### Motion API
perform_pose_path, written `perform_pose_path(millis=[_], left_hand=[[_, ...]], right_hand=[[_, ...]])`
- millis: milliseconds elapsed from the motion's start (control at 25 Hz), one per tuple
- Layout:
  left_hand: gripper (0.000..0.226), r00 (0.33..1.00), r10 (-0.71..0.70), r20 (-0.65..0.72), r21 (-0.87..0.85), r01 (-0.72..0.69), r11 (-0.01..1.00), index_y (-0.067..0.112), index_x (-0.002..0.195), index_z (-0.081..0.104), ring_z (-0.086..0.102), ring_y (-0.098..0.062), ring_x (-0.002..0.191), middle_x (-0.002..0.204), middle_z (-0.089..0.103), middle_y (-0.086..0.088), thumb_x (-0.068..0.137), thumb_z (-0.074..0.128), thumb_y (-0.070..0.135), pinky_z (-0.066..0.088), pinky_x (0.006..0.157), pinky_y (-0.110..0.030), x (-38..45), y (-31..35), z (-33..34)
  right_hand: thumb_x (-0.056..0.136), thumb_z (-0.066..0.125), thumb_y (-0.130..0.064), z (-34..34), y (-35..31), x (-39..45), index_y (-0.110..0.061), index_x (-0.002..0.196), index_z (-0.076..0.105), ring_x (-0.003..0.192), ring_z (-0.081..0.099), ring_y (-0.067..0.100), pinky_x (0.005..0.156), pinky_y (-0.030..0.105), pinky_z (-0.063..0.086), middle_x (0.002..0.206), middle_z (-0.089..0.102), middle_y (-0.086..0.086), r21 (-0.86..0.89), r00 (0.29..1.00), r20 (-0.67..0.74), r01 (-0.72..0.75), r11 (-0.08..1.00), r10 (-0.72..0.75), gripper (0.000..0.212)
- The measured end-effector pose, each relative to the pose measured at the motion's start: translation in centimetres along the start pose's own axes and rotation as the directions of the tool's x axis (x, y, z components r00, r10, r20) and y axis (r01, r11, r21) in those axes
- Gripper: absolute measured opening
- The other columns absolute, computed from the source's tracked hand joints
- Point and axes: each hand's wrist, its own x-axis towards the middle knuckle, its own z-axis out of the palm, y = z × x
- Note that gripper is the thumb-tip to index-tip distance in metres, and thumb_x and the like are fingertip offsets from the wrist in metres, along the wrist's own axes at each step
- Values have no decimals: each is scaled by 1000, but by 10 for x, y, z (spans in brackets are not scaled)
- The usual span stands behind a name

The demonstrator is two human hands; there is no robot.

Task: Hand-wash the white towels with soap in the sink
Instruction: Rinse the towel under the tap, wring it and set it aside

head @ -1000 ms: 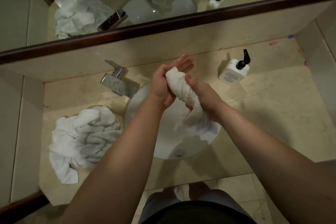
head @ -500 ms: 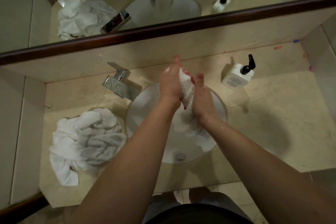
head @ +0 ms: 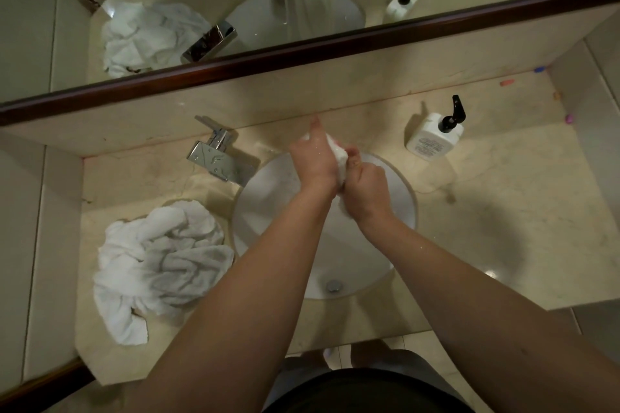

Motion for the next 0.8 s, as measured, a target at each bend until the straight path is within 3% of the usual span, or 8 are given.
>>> perform_pose_path(millis=[120, 200, 320, 440, 600, 680, 800], left_hand=[[52, 997, 77, -9, 64, -76, 995, 13, 57, 49, 52, -5, 41, 39, 51, 9, 103, 49, 36, 47, 63, -30, -6, -1, -3], [50, 996, 80, 40, 91, -83, 992, 13, 61, 52, 55, -5, 46, 45, 56, 9, 102, 51, 42, 49, 64, -29, -10, 2, -7], [57, 961, -58, 271, -28, 68, 997, 14, 81, 65, 67, -15, 71, 69, 69, 1, 94, 46, 66, 55, 76, -33, -23, 6, -17], [68, 889, -100, 447, -64, 144, 988, 21, 104, 72, 72, -19, 97, 98, 76, -4, 81, 40, 76, 56, 85, -35, -45, -4, -30], [74, 823, -124, 555, 62, 107, 992, 23, 120, 67, 72, -17, 100, 107, 75, -4, 69, 61, 77, 58, 86, -34, -57, 7, -35], [82, 821, -116, 559, 54, 104, 993, 17, 129, 61, 72, -20, 101, 111, 74, -9, 65, 67, 68, 60, 86, -37, -55, 11, -34], [76, 821, -95, 563, 4, 112, 994, 8, 131, 61, 70, -31, 104, 119, 68, -22, 78, 64, 62, 57, 90, -45, -51, 14, -28]], right_hand=[[108, 23, -37, -3, -2, -4, -8, 87, 76, 65, 65, 28, 64, 41, 51, 64, 68, 13, -26, 999, -5, 44, 999, -44, 64], [107, 23, -44, -6, -6, -8, -11, 86, 76, 65, 65, 24, 65, 41, 52, 64, 69, 9, 0, 1000, -1, 29, 1000, -29, 65], [101, 25, -59, -10, -20, -14, -16, 81, 74, 71, 67, 15, 68, 34, 52, 70, 70, 2, 79, 996, -13, -82, 994, 83, 68], [101, 37, -56, -24, -41, -13, -16, 84, 73, 78, 69, 14, 73, 32, 54, 77, 72, 2, 231, 986, 41, -167, 959, 161, 56], [95, 48, -60, -42, -59, -11, -16, 83, 72, 77, 72, 18, 78, 36, 59, 76, 74, 2, 285, 961, 205, -242, 928, 187, 51], [93, 52, -61, -48, -68, -1, -13, 90, 72, 79, 72, 20, 74, 34, 58, 82, 74, 4, 207, 974, 197, -153, 966, 112, 52], [86, 54, -70, -58, -79, 20, -12, 81, 73, 66, 71, 19, 52, 28, 54, 73, 72, 4, -41, 983, 180, 41, 998, -33, 61]])
